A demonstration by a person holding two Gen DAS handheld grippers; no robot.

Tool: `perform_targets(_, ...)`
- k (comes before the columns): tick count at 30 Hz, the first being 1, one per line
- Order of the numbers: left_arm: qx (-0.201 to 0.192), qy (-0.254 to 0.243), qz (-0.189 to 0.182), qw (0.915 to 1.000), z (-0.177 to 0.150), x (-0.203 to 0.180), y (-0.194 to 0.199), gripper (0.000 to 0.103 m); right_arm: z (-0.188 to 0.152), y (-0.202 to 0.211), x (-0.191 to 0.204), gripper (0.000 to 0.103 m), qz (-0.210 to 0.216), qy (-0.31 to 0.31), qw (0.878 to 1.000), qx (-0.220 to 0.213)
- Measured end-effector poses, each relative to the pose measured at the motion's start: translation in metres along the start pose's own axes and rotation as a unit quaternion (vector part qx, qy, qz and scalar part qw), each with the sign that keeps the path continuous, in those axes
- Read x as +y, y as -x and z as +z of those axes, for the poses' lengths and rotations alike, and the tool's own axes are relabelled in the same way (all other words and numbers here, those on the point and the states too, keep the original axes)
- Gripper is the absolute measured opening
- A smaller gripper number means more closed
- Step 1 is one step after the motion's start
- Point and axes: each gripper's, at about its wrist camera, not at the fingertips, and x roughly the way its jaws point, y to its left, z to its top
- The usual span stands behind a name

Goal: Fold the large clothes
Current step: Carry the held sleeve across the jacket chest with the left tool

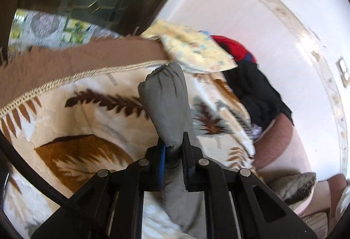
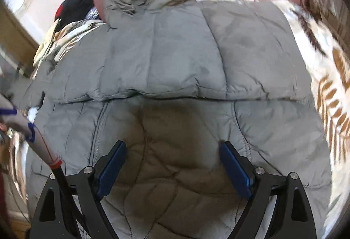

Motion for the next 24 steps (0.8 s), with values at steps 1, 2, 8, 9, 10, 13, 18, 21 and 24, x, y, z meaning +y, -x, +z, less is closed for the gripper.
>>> perform_targets(1, -0.002, -0.009, -0.006, 0.9999, 0.0, -0.01, 0.007, 0.012, 0.001, 0.006, 0.0, 0.092, 0.016, -0.005, 1.0, -0.009)
perform_targets(2, -0.005, -0.021, -0.011, 0.9997, -0.001, -0.023, 0.016, 0.012, 0.002, 0.011, -0.001, 0.092, 0.027, -0.01, 0.999, -0.014)
perform_targets(8, -0.018, -0.088, -0.051, 0.9947, -0.016, -0.1, 0.065, 0.012, 0.003, 0.036, -0.017, 0.092, 0.037, -0.03, 0.998, -0.04)
perform_targets(9, -0.019, -0.104, -0.057, 0.9927, -0.022, -0.118, 0.075, 0.012, 0.002, 0.04, -0.024, 0.092, 0.041, -0.04, 0.997, -0.043)
perform_targets(10, -0.018, -0.114, -0.063, 0.9913, -0.027, -0.127, 0.08, 0.012, 0.003, 0.04, -0.023, 0.092, 0.042, -0.044, 0.997, -0.044)
perform_targets(13, -0.012, -0.156, -0.095, 0.9831, -0.052, -0.177, 0.105, 0.012, 0.003, 0.051, -0.033, 0.092, 0.048, -0.064, 0.995, -0.057)
perform_targets(18, -0.004, -0.232, -0.136, 0.9632, -0.105, -0.253, 0.136, 0.012, 0.0, 0.075, -0.048, 0.092, 0.056, -0.077, 0.992, -0.078)
perform_targets(21, 0.007, -0.258, -0.164, 0.952, -0.142, -0.286, 0.145, 0.012, -0.004, 0.087, -0.057, 0.092, 0.058, -0.084, 0.991, -0.09)
perform_targets(24, 0.041, -0.278, -0.196, 0.9395, -0.192, -0.319, 0.147, 0.012, -0.005, 0.097, -0.069, 0.092, 0.059, -0.1, 0.988, -0.101)
